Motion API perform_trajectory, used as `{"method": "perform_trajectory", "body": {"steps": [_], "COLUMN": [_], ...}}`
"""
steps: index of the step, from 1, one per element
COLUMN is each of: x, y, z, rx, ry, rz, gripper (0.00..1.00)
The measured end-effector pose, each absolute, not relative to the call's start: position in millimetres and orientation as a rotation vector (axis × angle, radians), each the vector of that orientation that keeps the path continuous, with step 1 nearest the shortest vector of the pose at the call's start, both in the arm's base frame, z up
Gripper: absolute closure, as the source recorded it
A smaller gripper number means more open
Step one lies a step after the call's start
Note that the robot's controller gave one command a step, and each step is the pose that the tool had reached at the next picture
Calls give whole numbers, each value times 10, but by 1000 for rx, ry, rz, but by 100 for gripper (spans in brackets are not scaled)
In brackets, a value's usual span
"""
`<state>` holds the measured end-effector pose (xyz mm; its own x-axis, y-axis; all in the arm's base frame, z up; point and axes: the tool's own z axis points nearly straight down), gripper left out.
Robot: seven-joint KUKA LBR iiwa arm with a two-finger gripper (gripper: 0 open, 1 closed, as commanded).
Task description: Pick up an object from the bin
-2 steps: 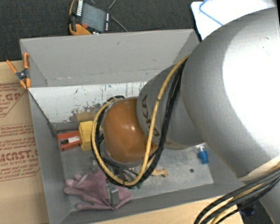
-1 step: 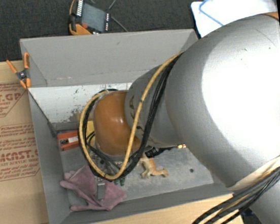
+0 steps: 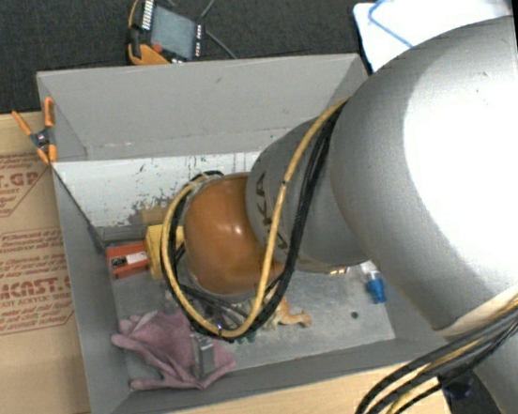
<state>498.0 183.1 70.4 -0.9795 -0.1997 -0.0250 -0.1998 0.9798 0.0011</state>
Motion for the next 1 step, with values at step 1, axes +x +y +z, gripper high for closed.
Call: {"method": "perform_trajectory", "body": {"steps": [1], "x": [5003], "y": [1839], "z": [699], "rx": [-340], "ry": [3103], "rz": [8], "gripper": [0]}}
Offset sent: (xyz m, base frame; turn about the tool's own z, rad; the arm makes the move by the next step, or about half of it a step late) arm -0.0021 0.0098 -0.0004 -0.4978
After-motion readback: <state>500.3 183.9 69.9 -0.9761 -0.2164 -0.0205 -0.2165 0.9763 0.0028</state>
